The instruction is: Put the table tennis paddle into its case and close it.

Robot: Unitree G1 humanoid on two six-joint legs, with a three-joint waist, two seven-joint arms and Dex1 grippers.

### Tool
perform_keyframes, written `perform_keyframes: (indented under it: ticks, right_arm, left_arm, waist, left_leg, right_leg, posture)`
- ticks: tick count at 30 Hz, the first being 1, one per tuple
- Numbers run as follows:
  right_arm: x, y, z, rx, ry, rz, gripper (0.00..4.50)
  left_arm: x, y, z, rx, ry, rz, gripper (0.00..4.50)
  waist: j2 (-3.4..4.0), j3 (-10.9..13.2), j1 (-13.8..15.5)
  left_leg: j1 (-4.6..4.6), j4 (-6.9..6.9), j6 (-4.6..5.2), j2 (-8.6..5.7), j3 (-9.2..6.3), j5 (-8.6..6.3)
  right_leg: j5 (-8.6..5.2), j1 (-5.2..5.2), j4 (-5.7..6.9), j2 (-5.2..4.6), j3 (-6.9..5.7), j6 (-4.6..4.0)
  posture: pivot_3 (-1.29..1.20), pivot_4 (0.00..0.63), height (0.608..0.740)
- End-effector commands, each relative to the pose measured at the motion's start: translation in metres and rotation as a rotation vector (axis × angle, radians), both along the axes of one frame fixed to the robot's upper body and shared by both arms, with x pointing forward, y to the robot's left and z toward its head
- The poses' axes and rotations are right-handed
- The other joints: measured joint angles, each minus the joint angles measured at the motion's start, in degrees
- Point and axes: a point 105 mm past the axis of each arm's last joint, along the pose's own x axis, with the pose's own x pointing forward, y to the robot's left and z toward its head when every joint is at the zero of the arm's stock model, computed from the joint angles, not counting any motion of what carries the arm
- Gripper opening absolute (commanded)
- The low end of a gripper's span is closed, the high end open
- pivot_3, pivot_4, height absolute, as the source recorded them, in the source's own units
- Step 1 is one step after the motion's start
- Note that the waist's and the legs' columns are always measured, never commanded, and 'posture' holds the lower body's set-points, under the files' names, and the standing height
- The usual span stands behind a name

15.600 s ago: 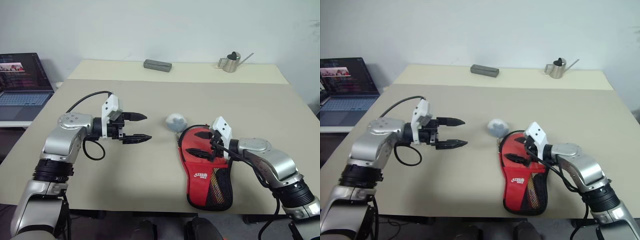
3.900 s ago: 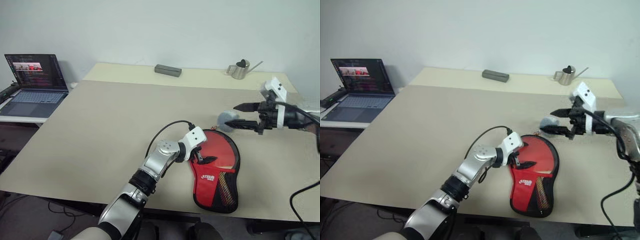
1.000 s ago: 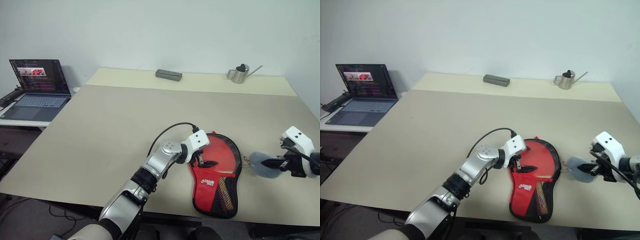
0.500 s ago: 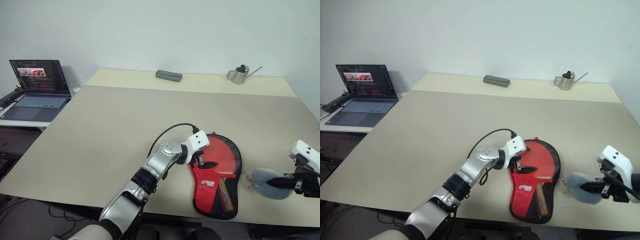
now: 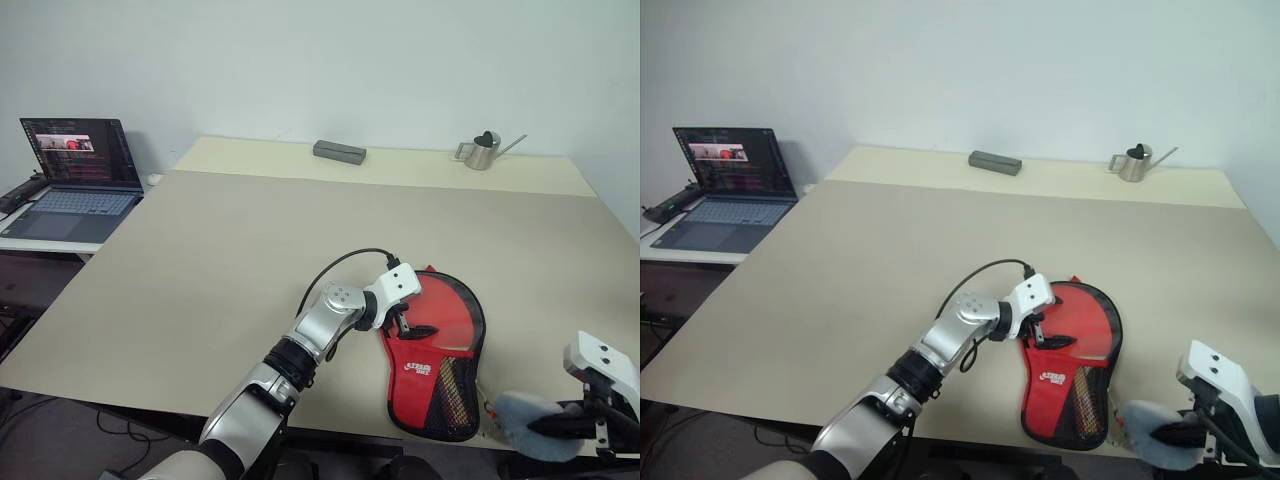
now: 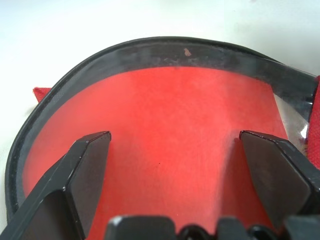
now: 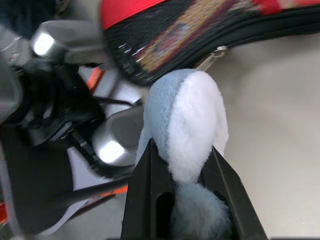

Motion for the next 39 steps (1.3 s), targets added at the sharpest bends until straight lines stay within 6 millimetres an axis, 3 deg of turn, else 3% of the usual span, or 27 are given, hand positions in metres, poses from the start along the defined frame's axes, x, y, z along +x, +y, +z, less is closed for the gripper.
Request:
perform_keyframes:
  ticks: [1,5,15,26,35,39]
  right_arm:
    - [-0.017,0.018,0.004,0.056,0.033,0.123,0.06]
    - [-0.027,0.029,-0.004,0.07,0.054,0.173,0.06]
    - [-0.028,0.047,-0.014,0.099,0.041,0.22,0.06]
    - [-0.032,0.056,0.004,0.137,0.009,0.29,0.06]
    - [-0.039,0.064,0.03,0.195,0.028,0.366,3.13]
    - [-0.03,0.069,0.045,0.246,-0.026,0.365,4.49]
  left_arm:
    - [-0.024,0.033,-0.083,0.287,0.173,0.027,4.5]
    - [-0.023,0.031,-0.082,0.284,0.171,0.026,4.5]
    - [-0.022,0.03,-0.081,0.281,0.167,0.031,4.5]
    - [-0.023,0.028,-0.081,0.276,0.169,0.033,4.5]
    - [-0.022,0.025,-0.081,0.27,0.167,0.034,4.5]
    - [-0.022,0.025,-0.08,0.267,0.165,0.037,4.5]
  waist:
    - [-0.01,0.0,-0.03]
    - [-0.04,-0.01,-0.02]
    - [-0.07,-0.03,-0.01]
    - [-0.09,-0.04,0.0]
    - [-0.1,-0.04,0.05]
    - [-0.16,0.0,0.04]
  left_leg:
    - [-0.01,0.0,0.01,0.0,0.0,-0.02]
    - [0.01,0.01,0.0,0.0,-0.03,-0.06]
    - [0.03,0.01,-0.01,-0.02,-0.1,-0.08]
    - [0.05,0.01,-0.02,-0.02,-0.36,-0.09]
    - [0.04,0.06,-0.04,-0.11,-0.87,-0.08]
    - [0.04,0.07,-0.04,-0.17,-0.87,-0.08]
  right_leg:
    - [-0.01,0.06,-0.01,0.0,0.0,0.01]
    - [-0.06,0.15,-0.04,-0.03,-0.03,0.04]
    - [-0.09,0.2,-0.03,-0.09,-0.1,0.03]
    - [-0.16,0.32,-0.04,-0.11,-0.36,-0.06]
    - [-0.23,0.51,-0.08,-0.49,-1.06,-0.16]
    - [-0.24,0.6,-0.09,-0.65,-1.08,-0.15]
  posture:
    - [0.0,0.15,0.74]
    - [0.0,0.15,0.74]
    - [0.0,0.15,0.74]
    - [0.0,0.15,0.74]
    - [0.0,0.15,0.74]
    - [0.0,0.15,0.74]
